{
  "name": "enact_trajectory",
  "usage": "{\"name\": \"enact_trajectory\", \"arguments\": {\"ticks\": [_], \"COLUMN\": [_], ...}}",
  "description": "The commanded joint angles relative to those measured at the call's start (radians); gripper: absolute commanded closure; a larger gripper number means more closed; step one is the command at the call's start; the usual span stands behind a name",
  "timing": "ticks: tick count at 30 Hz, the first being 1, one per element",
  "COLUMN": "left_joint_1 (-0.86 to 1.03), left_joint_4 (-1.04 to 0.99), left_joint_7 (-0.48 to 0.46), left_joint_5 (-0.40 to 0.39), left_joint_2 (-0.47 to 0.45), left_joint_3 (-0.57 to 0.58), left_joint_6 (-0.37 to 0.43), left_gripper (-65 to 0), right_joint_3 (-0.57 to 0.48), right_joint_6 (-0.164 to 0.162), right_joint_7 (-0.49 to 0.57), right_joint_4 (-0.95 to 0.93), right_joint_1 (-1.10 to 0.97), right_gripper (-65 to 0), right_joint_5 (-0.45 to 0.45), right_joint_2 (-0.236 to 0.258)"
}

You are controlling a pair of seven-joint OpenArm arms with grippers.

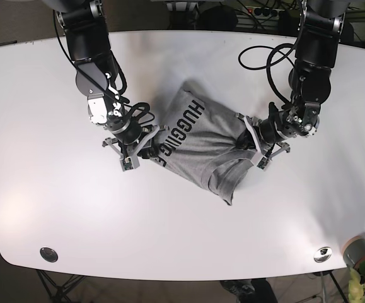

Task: Fold the T-shirt properly
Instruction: 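Grasp the shirt with both grippers and rotate it on the table, then release the right gripper and press the shirt with the left gripper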

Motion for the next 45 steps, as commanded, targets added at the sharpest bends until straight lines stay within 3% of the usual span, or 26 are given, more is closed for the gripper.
{"name": "enact_trajectory", "arguments": {"ticks": [1, 12, 20, 22, 26, 34, 42, 45], "left_joint_1": [-0.033, -0.147, -0.185, -0.188, -0.216, -0.225, -0.147, -0.11], "left_joint_4": [0.003, -0.11, -0.103, -0.101, -0.101, 0.023, 0.186, 0.241], "left_joint_7": [0.008, 0.008, 0.009, 0.009, 0.009, 0.011, 0.011, 0.006], "left_joint_5": [0.017, 0.015, 0.009, 0.009, 0.009, 0.011, 0.017, 0.017], "left_joint_2": [-0.02, -0.012, 0.022, 0.022, 0.022, -0.011, -0.006, -0.004], "left_joint_3": [-0.005, -0.005, -0.005, -0.005, -0.011, -0.016, -0.066, -0.07], "left_joint_6": [0.018, 0.016, 0.016, 0.016, 0.016, 0.016, 0.022, 0.051], "left_gripper": [0.0, 0.0, 0.0, 0.0, 0.0, -0.4, -21.5, -25.3], "right_joint_3": [0.001, -0.011, -0.157, -0.192, -0.229, -0.37, -0.365, -0.304], "right_joint_6": [0.0, 0.0, -0.009, -0.01, -0.053, -0.063, -0.063, -0.055], "right_joint_7": [-0.019, -0.073, -0.073, -0.073, -0.073, -0.084, -0.11, -0.113], "right_joint_4": [0.059, 0.243, 0.282, 0.282, 0.282, 0.309, 0.418, 0.448], "right_joint_1": [-0.033, -0.213, -0.25, -0.251, -0.256, -0.234, -0.231, -0.237], "right_gripper": [-9.4, -9.4, -9.4, -9.4, -9.4, -9.4, -9.4, -9.4], "right_joint_5": [-0.005, -0.005, -0.006, -0.006, -0.006, 0.001, 0.001, 0.003], "right_joint_2": [0.009, 0.004, 0.002, -0.018, -0.039, -0.039, -0.024, -0.018]}}
